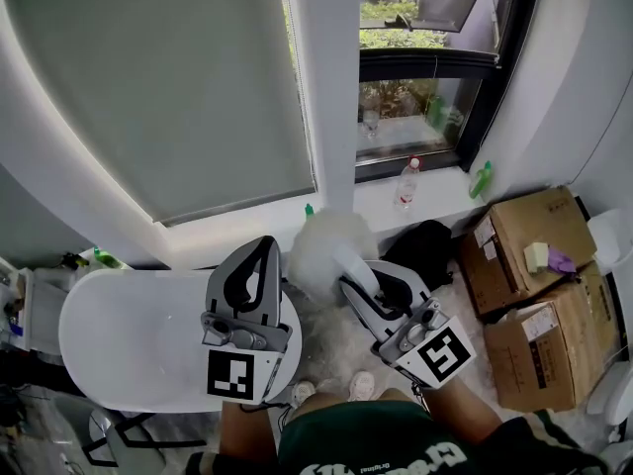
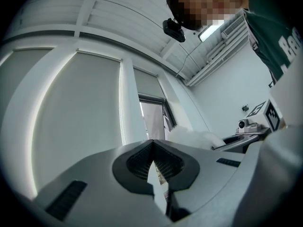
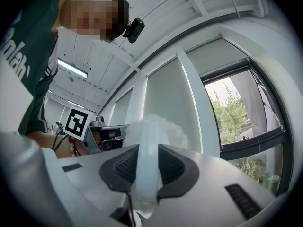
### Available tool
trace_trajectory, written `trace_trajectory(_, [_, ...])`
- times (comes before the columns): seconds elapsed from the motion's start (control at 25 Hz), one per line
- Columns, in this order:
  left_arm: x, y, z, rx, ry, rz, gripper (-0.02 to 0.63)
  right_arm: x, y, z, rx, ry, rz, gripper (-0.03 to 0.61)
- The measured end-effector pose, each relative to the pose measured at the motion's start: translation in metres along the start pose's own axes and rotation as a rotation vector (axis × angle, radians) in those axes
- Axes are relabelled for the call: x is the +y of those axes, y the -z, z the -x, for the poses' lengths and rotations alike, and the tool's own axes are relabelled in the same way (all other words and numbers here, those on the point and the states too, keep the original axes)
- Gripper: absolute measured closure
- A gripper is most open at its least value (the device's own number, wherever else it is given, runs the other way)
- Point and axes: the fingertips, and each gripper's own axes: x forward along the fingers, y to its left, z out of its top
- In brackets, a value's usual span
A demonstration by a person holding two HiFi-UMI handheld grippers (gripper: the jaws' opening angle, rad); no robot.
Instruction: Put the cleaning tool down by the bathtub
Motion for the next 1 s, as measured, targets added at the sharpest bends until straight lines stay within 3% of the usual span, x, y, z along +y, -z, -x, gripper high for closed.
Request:
trace_trajectory(0.16, [-0.009,-0.004,-0.003,-0.033,-0.006,-0.005,0.606,-0.002,0.005,0.006,0.012,-0.010,-0.016,0.486])
trace_trajectory(1.0, [-0.033,-0.006,-0.001,0.012,-0.013,-0.032,0.607,-0.010,0.002,0.028,-0.036,-0.018,-0.033,0.485])
